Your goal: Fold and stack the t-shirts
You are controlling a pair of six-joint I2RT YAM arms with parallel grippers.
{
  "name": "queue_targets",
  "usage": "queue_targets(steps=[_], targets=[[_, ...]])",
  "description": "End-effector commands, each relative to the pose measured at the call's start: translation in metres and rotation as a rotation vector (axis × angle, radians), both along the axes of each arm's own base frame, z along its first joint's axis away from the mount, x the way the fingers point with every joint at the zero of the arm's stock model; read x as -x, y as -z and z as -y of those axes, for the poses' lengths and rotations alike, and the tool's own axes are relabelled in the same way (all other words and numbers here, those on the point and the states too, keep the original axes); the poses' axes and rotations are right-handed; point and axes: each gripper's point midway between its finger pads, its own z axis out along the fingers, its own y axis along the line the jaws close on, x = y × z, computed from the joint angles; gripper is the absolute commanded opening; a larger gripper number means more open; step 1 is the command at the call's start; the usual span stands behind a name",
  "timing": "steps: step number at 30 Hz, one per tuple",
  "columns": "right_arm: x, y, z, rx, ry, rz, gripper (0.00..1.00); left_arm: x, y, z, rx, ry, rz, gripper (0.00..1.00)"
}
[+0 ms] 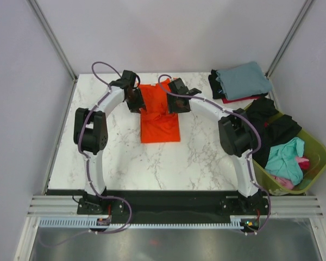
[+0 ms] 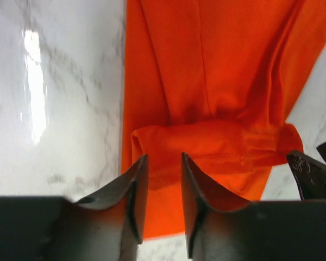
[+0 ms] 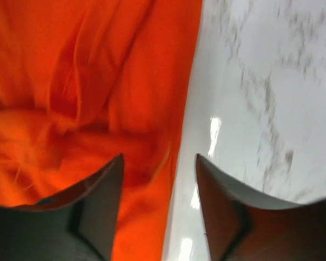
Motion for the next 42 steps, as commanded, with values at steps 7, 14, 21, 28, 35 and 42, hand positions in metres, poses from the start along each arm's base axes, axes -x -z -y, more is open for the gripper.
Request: queue_targets(steps=[7, 14, 21, 28, 35, 42], targets=[[-0.100, -0.064, 0.003, -0.096, -0.032, 0.099, 0.79, -0.094, -0.040, -0.014, 0.109, 0.019, 0.060, 0.63], [-0.014, -0.109, -0.014, -0.214, -0.108, 0.187, 0.77, -0.046, -0.068, -0.022, 0.101, 0.052, 0.080, 0.63], [0.078, -0.043, -0.061, -0.173, -0.239, 0.041, 0.76, 0.031, -0.115, -0.029, 0.087, 0.145, 0.188, 0.63], [0.071, -0.004, -0.080, -0.151, -0.236, -0.023, 0.74, 0.063, -0.099, -0.060, -0.084, 0.180, 0.206, 0.63], [0.045, 0.012, -0.085, -0.060, -0.208, -0.021, 0.74, 0.069, -0.091, -0.050, -0.027, 0.204, 0.198, 0.61], [0.029, 0.012, -0.090, -0.028, -0.197, -0.004, 0.74, 0.072, -0.092, -0.049, -0.016, 0.204, 0.202, 0.60]])
